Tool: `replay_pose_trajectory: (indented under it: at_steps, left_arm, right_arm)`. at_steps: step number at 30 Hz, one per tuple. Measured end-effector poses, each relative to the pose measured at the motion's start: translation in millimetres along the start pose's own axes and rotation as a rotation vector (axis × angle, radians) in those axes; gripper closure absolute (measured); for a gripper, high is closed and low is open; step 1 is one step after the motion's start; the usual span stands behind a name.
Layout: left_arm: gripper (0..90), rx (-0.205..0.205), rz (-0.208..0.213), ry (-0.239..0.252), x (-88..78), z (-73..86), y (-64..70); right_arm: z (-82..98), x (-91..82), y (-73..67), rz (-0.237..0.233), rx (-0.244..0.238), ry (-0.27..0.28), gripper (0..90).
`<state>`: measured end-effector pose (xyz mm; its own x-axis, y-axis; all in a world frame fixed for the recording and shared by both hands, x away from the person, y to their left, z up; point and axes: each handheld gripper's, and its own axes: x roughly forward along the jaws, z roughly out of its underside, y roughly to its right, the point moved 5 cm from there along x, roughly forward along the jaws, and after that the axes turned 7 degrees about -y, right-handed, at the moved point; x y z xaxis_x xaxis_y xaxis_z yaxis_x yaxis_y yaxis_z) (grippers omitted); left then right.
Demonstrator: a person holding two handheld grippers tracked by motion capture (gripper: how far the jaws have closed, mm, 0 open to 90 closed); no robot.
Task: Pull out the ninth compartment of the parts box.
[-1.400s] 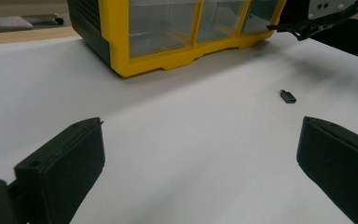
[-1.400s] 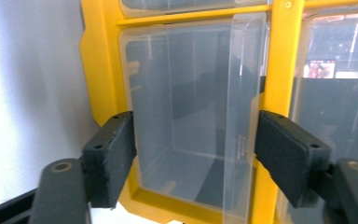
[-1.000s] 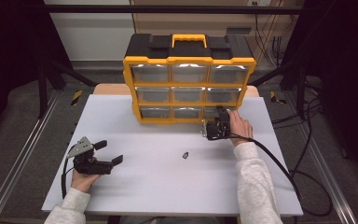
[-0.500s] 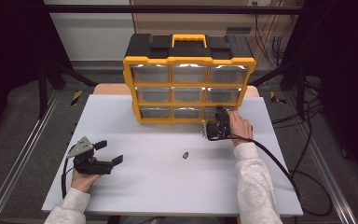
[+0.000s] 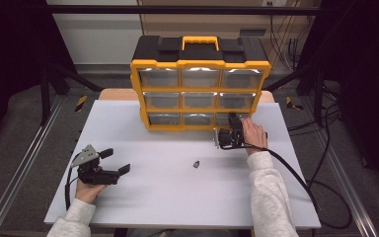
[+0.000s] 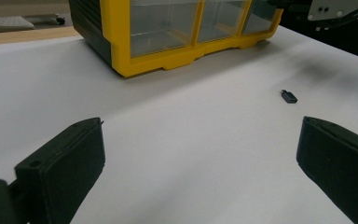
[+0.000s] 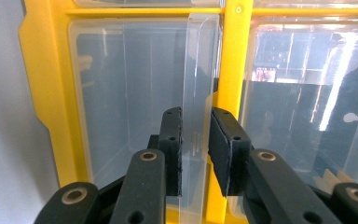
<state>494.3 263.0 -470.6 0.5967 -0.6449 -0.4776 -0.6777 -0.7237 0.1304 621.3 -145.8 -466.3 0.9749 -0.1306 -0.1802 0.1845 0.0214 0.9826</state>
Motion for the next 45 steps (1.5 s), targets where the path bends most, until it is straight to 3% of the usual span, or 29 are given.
replay_pose_trajectory:
  at_steps: [45]
  left_arm:
    - [0.6,0.004,-0.001,-0.006,1.2,0.5,0.9]
  right_arm:
    - [1.8,-13.3,-1.6,-0.004,-0.017,0.000,76.4]
